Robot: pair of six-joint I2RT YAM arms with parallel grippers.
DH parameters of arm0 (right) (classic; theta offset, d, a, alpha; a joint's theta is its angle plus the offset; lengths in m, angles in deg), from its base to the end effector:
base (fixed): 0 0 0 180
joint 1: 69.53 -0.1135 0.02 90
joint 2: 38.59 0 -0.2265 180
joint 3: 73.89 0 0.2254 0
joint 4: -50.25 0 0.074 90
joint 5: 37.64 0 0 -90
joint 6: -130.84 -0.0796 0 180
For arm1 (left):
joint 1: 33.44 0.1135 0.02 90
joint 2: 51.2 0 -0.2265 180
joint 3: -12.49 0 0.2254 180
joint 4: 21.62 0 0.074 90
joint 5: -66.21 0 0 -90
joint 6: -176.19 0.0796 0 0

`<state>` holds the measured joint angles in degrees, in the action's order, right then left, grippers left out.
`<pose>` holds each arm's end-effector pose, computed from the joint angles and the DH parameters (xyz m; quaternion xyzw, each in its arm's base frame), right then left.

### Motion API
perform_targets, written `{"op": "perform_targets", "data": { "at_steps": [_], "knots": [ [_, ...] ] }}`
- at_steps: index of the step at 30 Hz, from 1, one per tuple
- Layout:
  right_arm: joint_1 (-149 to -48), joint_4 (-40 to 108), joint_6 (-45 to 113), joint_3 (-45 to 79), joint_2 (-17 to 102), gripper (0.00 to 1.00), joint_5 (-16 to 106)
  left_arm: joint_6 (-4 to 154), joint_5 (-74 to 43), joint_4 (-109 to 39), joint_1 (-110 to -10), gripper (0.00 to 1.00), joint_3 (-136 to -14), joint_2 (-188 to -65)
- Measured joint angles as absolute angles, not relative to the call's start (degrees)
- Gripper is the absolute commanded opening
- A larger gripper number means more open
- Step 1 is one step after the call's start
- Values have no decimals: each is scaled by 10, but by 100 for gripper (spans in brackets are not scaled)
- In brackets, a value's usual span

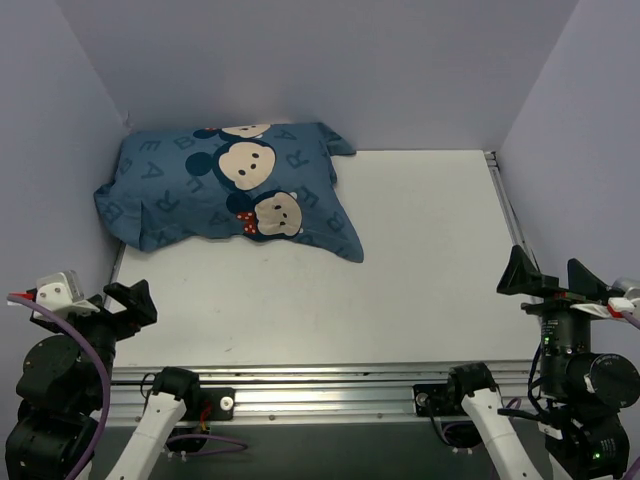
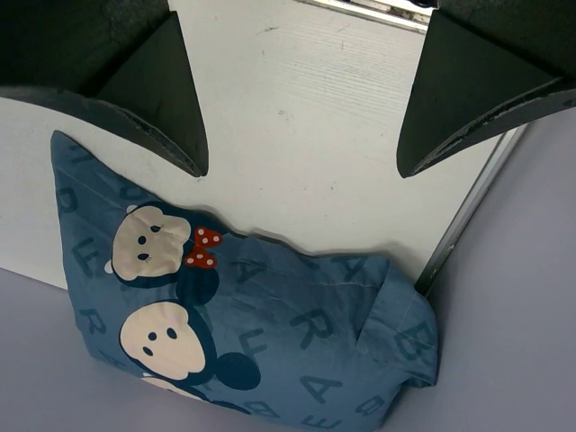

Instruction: Remove the pillowcase from the pillow

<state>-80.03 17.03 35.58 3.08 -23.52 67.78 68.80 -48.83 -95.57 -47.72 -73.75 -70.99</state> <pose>0.0429 -0.0136 0.4436 0.0922 0.5101 0.0491 0.8538 0.0488 0.0223 0.3777 -0.1628 0.7298 -0.0188 0.6637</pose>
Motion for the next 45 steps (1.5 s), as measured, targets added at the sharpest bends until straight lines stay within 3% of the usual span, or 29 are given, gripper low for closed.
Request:
{"op": "perform_targets", "data": {
  "at_steps": [8, 15, 23, 33, 43, 45],
  "knots": [
    [-801, 170, 348, 16, -220, 100, 658, 688, -489, -942, -477, 94, -690, -710],
    [-801, 178, 327, 3, -118, 100, 575, 688, -494, -905, -477, 94, -635, -710],
    [-809, 244, 271, -16, 100, 100, 421, 683, -489, -847, -477, 94, -544, -734],
    [-943, 438, 305, -23, 394, 100, 416, 678, -469, -796, -476, 94, -502, -785],
    [-982, 543, 356, 72, 680, 100, 439, 684, -470, -786, -471, 94, -502, -779],
    [-985, 558, 363, 78, 700, 85, 441, 684, -470, -784, -468, 94, -502, -780]
  ]
}}
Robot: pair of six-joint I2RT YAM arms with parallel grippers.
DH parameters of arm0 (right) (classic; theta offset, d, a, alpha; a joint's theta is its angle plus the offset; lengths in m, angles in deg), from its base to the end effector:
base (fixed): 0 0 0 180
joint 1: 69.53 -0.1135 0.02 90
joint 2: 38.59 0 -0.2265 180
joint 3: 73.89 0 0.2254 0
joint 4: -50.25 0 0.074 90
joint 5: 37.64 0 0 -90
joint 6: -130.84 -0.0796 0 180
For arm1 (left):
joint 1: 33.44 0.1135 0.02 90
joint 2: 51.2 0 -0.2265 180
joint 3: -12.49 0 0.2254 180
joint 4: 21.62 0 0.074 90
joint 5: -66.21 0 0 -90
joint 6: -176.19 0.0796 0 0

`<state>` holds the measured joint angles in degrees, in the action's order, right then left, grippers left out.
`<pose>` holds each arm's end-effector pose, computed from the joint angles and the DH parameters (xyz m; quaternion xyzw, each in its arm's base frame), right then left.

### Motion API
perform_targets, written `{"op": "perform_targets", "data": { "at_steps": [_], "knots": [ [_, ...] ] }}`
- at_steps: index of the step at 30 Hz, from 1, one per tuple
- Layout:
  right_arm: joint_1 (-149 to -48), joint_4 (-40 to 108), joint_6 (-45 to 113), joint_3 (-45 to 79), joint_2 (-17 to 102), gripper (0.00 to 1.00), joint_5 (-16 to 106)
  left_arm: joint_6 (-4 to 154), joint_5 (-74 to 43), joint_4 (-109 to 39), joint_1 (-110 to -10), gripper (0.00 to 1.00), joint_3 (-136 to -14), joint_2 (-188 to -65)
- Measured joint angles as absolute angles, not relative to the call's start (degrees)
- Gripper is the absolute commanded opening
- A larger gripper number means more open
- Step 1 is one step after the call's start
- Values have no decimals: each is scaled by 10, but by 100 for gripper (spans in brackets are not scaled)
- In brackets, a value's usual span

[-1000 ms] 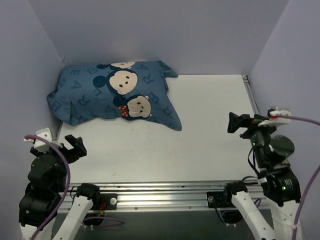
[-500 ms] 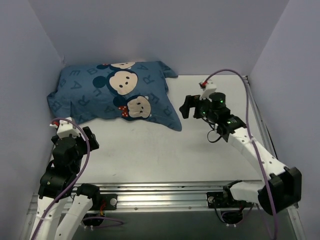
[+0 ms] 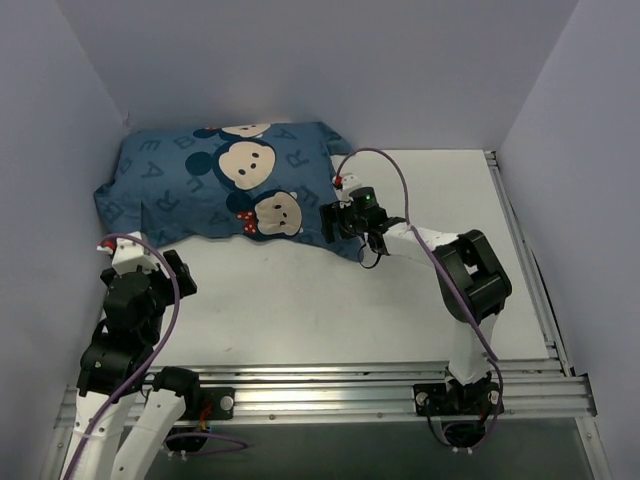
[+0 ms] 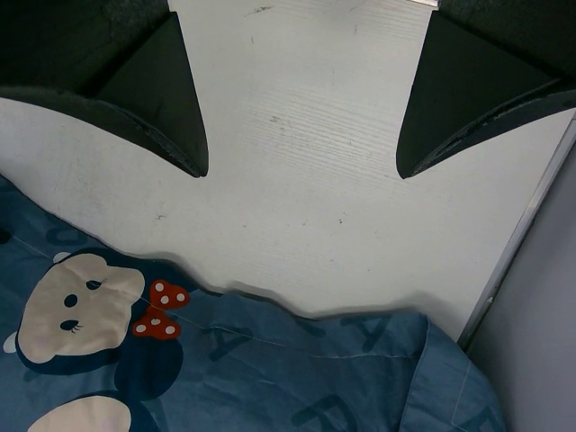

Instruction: Remove the pillowcase from the pillow

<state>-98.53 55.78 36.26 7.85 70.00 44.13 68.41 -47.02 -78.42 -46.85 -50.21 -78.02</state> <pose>0.3755 0.2212 0.1708 -0.2137 0.7964 0.2193 0.5215 0.1415 -0.0015 0.2953 -0.1448 0.8019 0.0104 0.5795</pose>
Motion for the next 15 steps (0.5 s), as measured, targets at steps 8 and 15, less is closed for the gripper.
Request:
{"op": "perform_targets", "data": {
  "at_steps": [8, 15],
  "knots": [
    [-999, 613, 364, 20, 698, 0, 447, 684, -470, -784, -461, 94, -502, -791],
    [-1107, 586, 316, -147, 547, 0, 500, 681, -464, -779, -456, 94, -502, -813]
  ]
}}
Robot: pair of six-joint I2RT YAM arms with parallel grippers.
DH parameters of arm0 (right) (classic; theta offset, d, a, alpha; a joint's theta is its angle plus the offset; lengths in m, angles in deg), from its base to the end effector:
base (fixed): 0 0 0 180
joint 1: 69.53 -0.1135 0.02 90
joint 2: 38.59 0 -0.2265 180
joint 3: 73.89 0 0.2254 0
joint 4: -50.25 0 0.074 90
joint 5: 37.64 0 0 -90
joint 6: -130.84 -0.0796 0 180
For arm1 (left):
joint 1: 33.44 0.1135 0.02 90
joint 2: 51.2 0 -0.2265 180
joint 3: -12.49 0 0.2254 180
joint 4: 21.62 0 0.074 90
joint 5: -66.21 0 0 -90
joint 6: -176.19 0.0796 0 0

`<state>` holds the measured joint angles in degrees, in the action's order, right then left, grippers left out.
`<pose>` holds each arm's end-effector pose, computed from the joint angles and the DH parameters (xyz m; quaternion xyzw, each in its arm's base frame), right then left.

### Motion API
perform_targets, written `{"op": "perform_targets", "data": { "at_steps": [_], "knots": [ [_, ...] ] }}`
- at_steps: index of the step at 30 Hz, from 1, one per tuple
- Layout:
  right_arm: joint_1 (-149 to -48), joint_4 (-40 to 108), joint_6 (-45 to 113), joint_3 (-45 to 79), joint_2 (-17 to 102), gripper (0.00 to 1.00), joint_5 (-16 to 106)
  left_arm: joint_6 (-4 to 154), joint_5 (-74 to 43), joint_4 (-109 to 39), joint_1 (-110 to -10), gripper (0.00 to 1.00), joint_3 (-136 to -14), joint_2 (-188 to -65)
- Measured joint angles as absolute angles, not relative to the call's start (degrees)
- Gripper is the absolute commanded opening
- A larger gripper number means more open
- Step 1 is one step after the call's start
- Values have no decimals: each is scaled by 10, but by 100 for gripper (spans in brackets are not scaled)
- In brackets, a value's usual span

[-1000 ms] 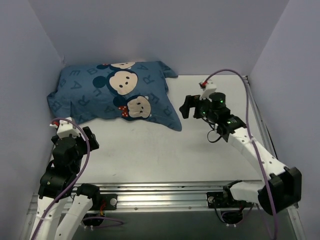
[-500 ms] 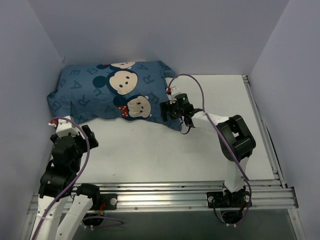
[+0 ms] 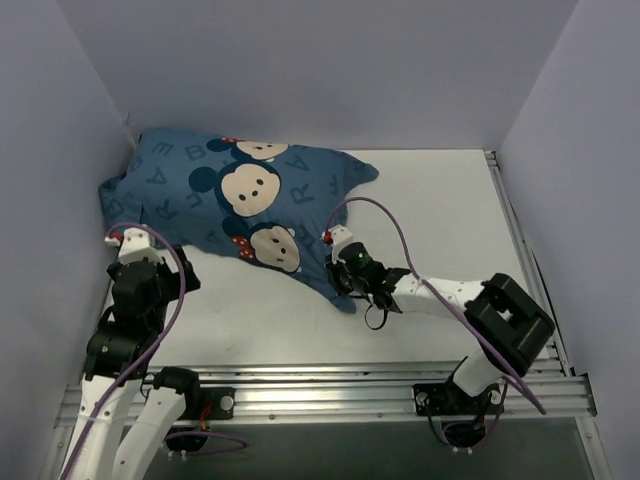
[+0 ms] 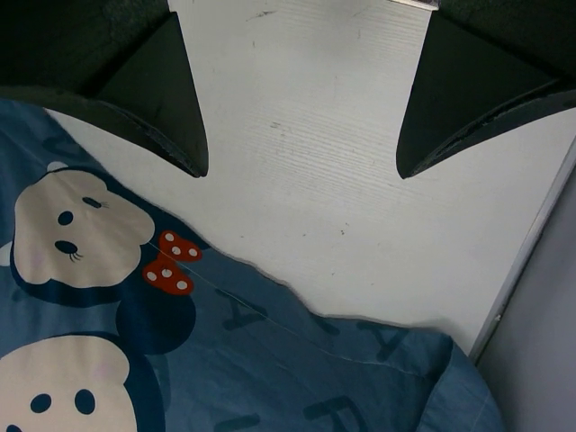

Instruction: Remove the pillowcase from the pillow

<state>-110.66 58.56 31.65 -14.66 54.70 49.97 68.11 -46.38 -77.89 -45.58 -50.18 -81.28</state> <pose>0.2675 0.2380 0.1467 -0.2436 0.8110 0.2420 0.4737 0.1521 -0.0014 0.2892 -0.1495 0.8143 0.0185 0.5606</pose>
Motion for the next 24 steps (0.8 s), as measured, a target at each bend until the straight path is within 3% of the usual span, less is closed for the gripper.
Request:
{"op": "perform_targets", "data": {
  "at_steps": [6, 9, 10, 13, 16, 20, 24],
  "knots": [
    [-1282, 502, 218, -204, 377, 2, 563, 653, -438, -778, -453, 94, -502, -876],
    [-1342, 459, 183, -204, 326, 30, 567, 630, -423, -770, -453, 94, -502, -909],
    [-1351, 443, 176, -203, 315, 52, 564, 622, -417, -765, -453, 94, -502, -919],
    [-1356, 380, 169, -187, 303, 79, 548, 597, -405, -754, -453, 94, -502, -952],
    [-1354, 305, 172, -136, 304, 91, 550, 573, -397, -745, -453, 94, -510, -981],
    [-1309, 261, 202, -27, 316, 97, 556, 548, -398, -728, -452, 94, -529, -1006],
    [-1180, 275, 249, 72, 365, 100, 532, 525, -401, -704, -449, 94, -542, -1024]
  ]
}}
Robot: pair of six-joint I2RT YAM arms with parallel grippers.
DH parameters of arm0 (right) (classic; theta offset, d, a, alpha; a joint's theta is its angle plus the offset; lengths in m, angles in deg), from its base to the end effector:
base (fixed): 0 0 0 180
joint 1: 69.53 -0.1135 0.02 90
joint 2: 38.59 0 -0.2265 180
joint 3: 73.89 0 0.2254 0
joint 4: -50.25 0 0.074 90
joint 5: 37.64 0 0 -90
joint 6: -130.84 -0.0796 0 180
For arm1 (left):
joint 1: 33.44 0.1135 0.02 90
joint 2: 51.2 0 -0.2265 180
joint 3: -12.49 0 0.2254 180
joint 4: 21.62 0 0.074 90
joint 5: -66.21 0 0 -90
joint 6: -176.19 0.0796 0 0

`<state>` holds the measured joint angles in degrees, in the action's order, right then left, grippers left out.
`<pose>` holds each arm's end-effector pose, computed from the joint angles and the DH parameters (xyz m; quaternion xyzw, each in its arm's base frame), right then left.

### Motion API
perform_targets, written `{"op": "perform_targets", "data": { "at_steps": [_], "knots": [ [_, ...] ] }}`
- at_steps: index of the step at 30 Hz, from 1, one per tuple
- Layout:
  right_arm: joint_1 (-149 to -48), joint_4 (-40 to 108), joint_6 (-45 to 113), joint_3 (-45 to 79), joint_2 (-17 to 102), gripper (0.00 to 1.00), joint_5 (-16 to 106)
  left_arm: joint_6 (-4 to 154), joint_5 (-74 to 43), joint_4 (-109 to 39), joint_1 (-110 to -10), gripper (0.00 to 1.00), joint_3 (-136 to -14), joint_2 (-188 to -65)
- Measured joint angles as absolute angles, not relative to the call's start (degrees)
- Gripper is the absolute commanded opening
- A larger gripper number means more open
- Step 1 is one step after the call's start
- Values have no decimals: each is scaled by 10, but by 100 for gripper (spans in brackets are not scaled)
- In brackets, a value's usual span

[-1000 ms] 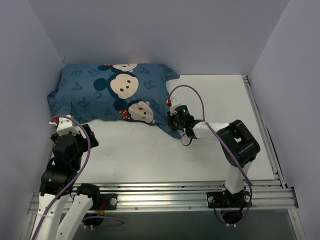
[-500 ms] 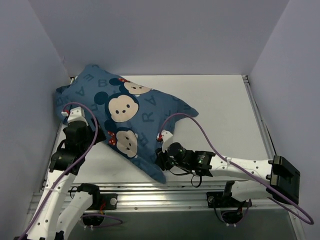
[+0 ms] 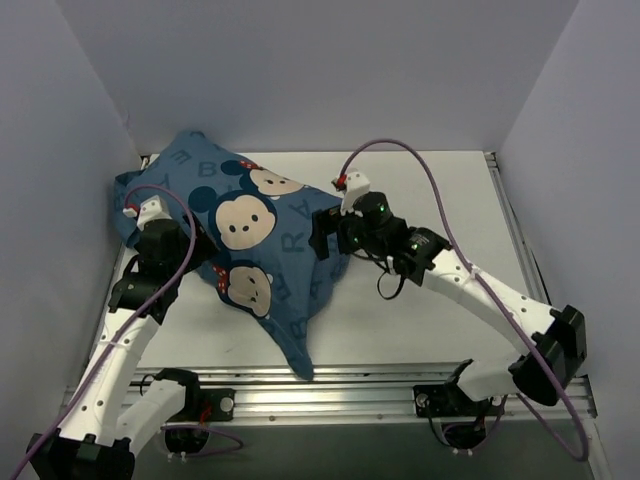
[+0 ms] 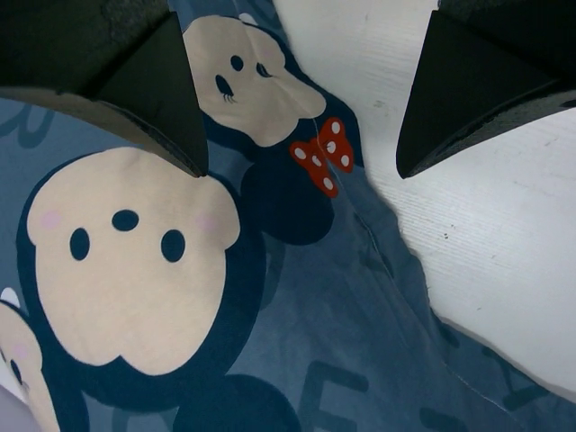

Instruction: Remove the pillowcase from the pillow

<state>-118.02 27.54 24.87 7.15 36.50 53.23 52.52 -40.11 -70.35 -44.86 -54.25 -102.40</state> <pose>0.2216 0.2485 0.3114 -0.2204 0.7718 0.3130 0.5078 0.2211 -0.0219 0.2681 -0.2343 0.8413 -0.0652 0.4828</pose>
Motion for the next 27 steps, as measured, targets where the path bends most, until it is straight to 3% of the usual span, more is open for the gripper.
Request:
{"op": "perform_targets", "data": {
  "at_steps": [4, 8, 10, 12, 13, 14, 15, 17, 18, 27],
  "knots": [
    [-1076, 300, 296, 172, 481, 100, 489, 508, -398, -664, -440, 94, -545, -1055],
    [-1043, 322, 337, 252, 610, 99, 440, 501, -387, -627, -429, 94, -551, -1120],
    [-1038, 334, 351, 266, 658, 89, 415, 499, -380, -610, -422, 94, -556, -1156],
    [-1037, 340, 361, 268, 690, 75, 393, 498, -373, -595, -416, 94, -561, -1191],
    [-1035, 343, 365, 268, 700, 57, 381, 498, -370, -590, -415, 94, -564, -1210],
    [-1034, 347, 371, 268, 707, 46, 369, 497, -365, -585, -414, 94, -567, -1225],
    [-1032, 348, 375, 267, 709, 21, 359, 497, -363, -581, -413, 94, -569, -1235],
    [-1030, 355, 380, 262, 705, 3, 343, 497, -349, -570, -412, 94, -577, -1257],
    [-1029, 361, 380, 254, 700, 0, 336, 497, -341, -564, -412, 94, -579, -1265],
    [-1075, 351, 357, 70, 524, 0, 340, 491, -294, -562, -419, 94, -562, -1240]
  ]
}}
